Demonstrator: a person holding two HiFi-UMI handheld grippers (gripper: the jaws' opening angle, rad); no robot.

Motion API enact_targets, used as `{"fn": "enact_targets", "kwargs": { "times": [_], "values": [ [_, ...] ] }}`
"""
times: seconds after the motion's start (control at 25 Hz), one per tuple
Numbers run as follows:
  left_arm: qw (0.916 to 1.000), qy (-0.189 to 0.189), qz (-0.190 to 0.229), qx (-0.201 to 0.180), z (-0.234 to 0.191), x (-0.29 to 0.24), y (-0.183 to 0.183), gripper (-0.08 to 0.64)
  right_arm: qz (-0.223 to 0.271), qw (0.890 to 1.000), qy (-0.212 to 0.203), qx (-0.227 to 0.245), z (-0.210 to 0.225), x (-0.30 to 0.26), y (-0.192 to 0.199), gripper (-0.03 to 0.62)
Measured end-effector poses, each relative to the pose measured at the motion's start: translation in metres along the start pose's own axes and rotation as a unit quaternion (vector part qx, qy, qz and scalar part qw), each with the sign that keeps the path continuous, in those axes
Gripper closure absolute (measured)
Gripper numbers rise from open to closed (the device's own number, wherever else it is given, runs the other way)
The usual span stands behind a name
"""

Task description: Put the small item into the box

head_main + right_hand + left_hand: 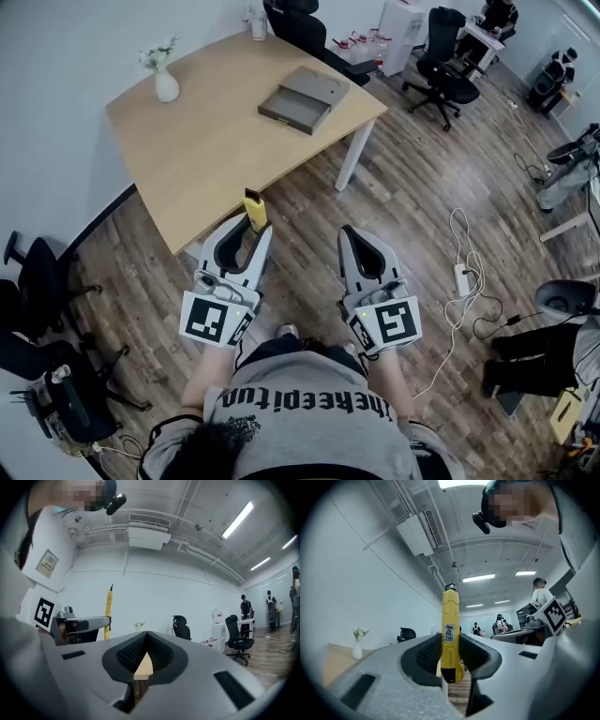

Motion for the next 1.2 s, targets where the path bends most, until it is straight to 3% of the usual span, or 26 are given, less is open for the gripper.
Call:
{"fn": "enact_targets", "kwargs": {
  "times": [0.56,0.92,1.2],
  "values": [
    [0.9996,0.024,0.013,0.006,-0.019,-0.003,0.002,0.442,0.01,1.0,0.026,0.0,-0.012,-0.011,0.0,0.586],
    [0.9997,0.017,0.012,0.01,-0.035,-0.023,0.007,0.442,0.009,1.0,0.003,-0.006,0.0,-0.037,0.002,0.586],
    [0.9999,0.005,0.008,0.009,-0.043,-0.064,0.018,0.442,0.01,1.0,-0.015,-0.012,0.035,-0.067,0.006,0.586]
  ]
}}
Point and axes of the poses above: the fingertips, and each gripper's own axes: x backward along the fingers, z to its right, y out of its underside, the point moved 5 cm from there along x, backward along the fingers
